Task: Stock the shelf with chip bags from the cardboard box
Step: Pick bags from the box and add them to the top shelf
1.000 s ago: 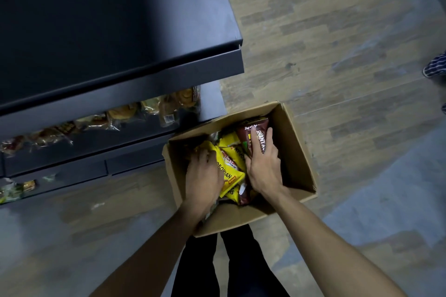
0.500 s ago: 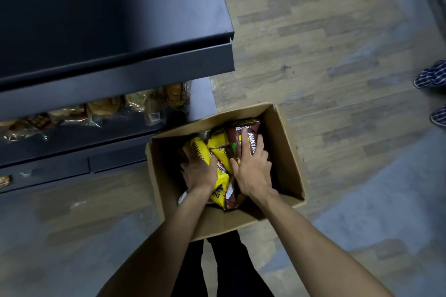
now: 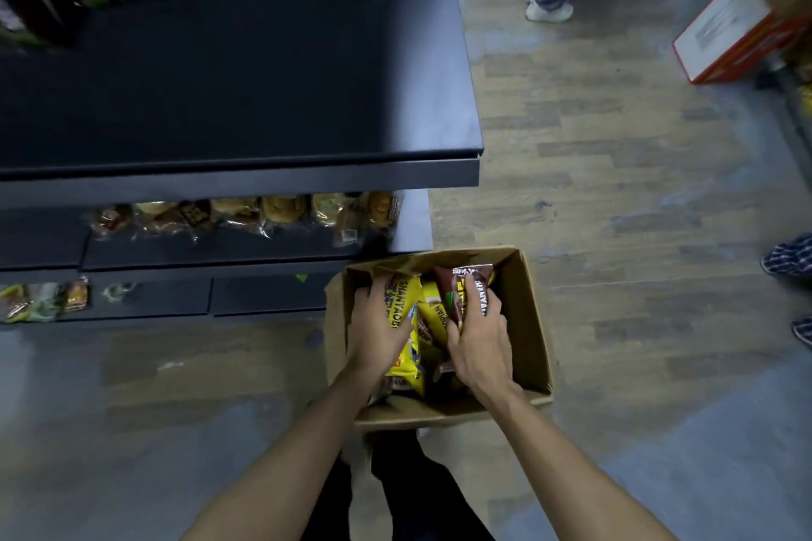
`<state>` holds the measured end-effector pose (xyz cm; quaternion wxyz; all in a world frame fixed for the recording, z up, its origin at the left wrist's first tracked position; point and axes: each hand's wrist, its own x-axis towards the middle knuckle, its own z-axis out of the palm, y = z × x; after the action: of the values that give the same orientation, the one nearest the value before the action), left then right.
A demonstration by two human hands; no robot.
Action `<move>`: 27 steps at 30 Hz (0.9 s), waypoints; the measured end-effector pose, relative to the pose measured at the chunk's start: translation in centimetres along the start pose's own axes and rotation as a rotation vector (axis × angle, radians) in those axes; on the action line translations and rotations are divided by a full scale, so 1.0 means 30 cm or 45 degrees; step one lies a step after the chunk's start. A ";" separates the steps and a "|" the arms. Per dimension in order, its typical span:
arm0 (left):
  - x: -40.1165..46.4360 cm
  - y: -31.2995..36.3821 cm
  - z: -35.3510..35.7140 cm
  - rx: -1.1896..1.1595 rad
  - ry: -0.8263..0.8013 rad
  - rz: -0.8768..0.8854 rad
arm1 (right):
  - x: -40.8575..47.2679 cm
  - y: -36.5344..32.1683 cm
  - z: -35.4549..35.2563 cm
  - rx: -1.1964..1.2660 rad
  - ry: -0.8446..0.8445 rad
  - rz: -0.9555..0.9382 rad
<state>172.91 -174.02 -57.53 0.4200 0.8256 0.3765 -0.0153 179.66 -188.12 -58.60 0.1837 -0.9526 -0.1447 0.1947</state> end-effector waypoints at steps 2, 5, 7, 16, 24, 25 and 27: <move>-0.035 0.010 -0.067 -0.013 0.045 0.050 | -0.035 -0.057 -0.041 0.034 0.042 -0.019; -0.077 0.017 -0.170 -0.007 0.091 0.119 | -0.089 -0.157 -0.087 0.082 0.104 -0.063; -0.108 0.020 -0.251 -0.042 0.123 0.119 | -0.134 -0.230 -0.109 0.107 0.161 -0.094; -0.306 -0.111 -0.713 -0.162 0.258 0.379 | -0.465 -0.635 -0.128 0.243 0.308 -0.266; -0.477 -0.151 -1.177 -0.149 0.594 0.570 | -0.665 -1.039 -0.196 0.328 0.500 -0.526; -0.493 -0.148 -1.233 -0.153 0.632 0.599 | -0.686 -1.087 -0.216 0.332 0.528 -0.561; -0.502 -0.135 -1.309 -0.151 0.689 0.627 | -0.701 -1.158 -0.251 0.347 0.564 -0.624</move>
<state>148.14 -154.04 -29.76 0.3435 0.8398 0.2642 0.3270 157.21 -166.70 -31.36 0.3773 -0.8754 -0.2983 -0.0491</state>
